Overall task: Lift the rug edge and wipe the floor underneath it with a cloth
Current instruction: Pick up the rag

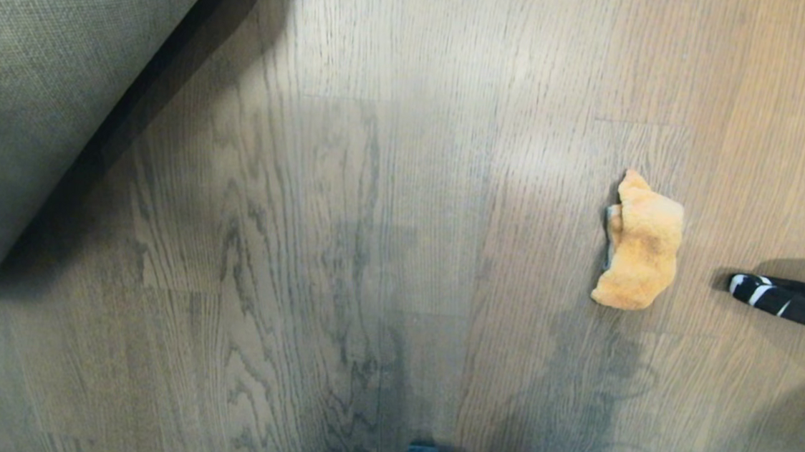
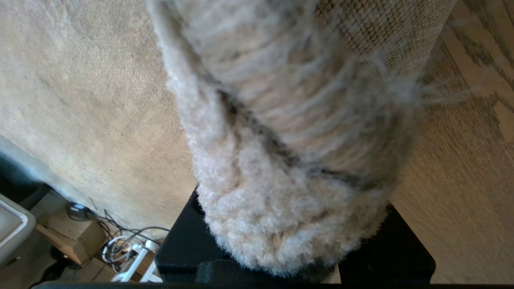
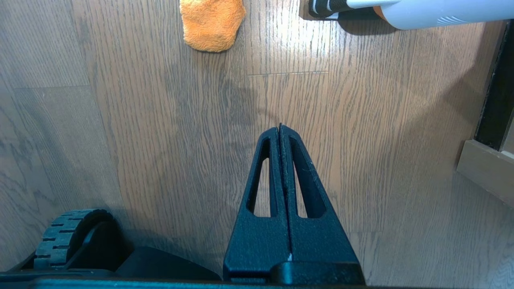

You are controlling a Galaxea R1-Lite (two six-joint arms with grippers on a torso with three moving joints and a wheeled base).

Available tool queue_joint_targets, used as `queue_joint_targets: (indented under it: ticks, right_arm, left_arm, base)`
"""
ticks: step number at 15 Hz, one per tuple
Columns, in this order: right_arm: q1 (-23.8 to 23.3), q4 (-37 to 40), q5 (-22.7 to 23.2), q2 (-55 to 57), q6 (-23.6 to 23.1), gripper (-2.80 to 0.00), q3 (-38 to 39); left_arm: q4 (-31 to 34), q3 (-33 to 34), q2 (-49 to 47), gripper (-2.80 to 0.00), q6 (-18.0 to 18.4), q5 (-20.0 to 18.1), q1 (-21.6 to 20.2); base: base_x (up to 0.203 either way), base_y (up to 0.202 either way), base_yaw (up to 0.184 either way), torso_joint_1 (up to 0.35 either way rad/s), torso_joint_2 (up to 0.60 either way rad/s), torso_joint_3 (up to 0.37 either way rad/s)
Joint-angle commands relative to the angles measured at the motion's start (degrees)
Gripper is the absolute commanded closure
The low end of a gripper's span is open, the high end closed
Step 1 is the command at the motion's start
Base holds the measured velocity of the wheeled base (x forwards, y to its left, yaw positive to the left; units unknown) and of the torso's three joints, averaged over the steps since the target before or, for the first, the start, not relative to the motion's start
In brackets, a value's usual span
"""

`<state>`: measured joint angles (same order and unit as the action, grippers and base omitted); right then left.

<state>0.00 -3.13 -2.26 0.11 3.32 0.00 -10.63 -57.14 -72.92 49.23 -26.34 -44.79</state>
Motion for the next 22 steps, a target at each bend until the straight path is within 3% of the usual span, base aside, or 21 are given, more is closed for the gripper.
queue_joint_targets:
  ticks: [1,22]
  right_arm:
    - [-0.08,-0.03,-0.02,-0.02,0.02,0.00,0.00]
    - [-0.06,-0.03,-0.02,-0.02,0.02,0.00,0.00]
  left_arm:
    - [0.00,-0.14,-0.64,0.00,-0.19,-0.11,-0.04]
    - [-0.09,0.36,-0.04,0.00,-0.28,-0.64,-0.74]
  base:
    - [0.000,0.000,0.000,0.000,0.00,0.000]
    - [0.000,0.000,0.000,0.000,0.00,0.000]
